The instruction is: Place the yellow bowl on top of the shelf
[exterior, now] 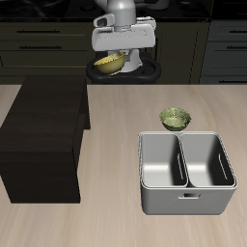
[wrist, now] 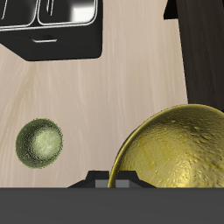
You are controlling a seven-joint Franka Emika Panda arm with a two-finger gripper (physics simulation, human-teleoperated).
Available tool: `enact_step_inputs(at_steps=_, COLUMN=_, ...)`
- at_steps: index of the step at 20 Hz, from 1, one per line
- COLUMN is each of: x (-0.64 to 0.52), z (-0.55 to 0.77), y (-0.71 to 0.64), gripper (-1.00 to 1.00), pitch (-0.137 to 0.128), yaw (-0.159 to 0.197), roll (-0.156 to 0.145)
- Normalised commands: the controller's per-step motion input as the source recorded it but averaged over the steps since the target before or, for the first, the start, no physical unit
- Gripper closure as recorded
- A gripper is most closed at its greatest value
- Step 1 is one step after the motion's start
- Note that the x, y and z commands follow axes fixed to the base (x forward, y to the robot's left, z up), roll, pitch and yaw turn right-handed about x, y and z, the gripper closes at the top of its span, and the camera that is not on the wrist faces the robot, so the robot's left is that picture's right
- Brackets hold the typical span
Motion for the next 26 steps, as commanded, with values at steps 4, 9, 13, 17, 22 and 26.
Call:
enact_step_inputs(at_steps=4, x=-0.09, z=0.62, y=-0.09, gripper=1.00, pitch=-0.050, yaw=0.000, roll=-0.020)
enact_step_inputs(at_steps=9, x=-0.11, z=0.53, y=-0.07, gripper=1.00, pitch=-0.038, yaw=0.015, roll=-0.020)
enact_step_inputs(at_steps=13, x=-0.03, z=0.27, y=-0.12, gripper=1.00, pitch=0.013, yaw=-0.007, roll=-0.003)
enact_step_inputs(at_steps=17, x=0.08, z=0.07, y=-0.17, gripper=1.00, pitch=0.029, yaw=-0.034, roll=-0.014)
enact_step_inputs(at_steps=22, x=0.27, z=0.02, y=-0.32, gripper=1.00, pitch=0.074, yaw=-0.060, roll=-0.038)
enact_step_inputs(at_steps=26, x=0.33, z=0.16, y=-0.35, gripper=1.00, pitch=0.078, yaw=-0.072, roll=-0.023)
